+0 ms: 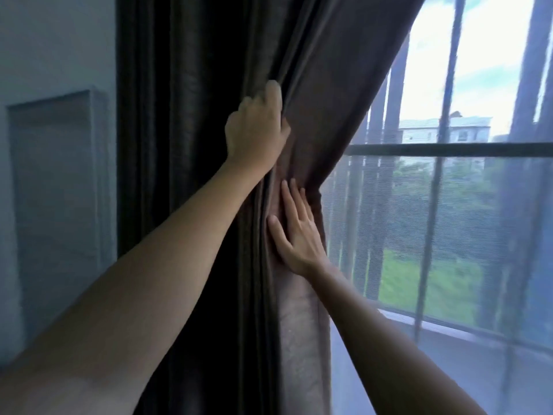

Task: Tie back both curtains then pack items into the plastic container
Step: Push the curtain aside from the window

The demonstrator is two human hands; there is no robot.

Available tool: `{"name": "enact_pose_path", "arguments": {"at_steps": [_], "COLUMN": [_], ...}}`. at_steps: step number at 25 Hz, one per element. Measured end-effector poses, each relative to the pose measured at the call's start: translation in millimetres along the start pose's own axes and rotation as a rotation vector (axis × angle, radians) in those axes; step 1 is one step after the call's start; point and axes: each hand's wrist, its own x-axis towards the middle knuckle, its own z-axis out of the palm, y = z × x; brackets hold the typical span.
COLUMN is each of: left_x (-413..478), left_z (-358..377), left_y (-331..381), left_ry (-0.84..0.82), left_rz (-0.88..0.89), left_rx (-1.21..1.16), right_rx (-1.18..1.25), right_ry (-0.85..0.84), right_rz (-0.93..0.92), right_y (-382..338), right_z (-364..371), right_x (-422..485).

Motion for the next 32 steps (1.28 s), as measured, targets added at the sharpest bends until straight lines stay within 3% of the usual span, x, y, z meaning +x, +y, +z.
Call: {"name": "enact_pose_path", "arguments": {"at_steps": [6,8,10,14,22,28,30,32], "left_x": [-2,1,2,-1,-10,-29,-39,-42], "left_z": [4,2,4,12,11,11,9,11], "left_y": [-128,-170,-208,-259,-299,-280,-263,-232], "left_ry": [0.215,0.133,-0.008,-0.263,-0.421,-0.232,-0.051,0.001], "left_rz": [-0.101,-0.286,-0.475,-0.617,-0.504,-0.502,-0.256,0.167], "left_rx": [0.135,0.069,-0.164,-0.541,-0.154,-0.117,0.125,0.25], "right_rx": [0.131,0.164,0.175,0.162,0.236,0.173,0.117,0.001], "right_ry": [-0.023,-0.027,-0.031,-0.061,-0.246,-0.383,-0.383,-0.351], "right_rz": [-0.037,-0.045,-0.045,-0.05,-0.007,0.001,-0.003,-0.044], "right_y": [-49,-62,-72,-83,-102,-93,-91,-88], "right_z": [109,141,169,212,260,228,208,178], "right_x": [56,72,86,99,118,94,85,70]}}
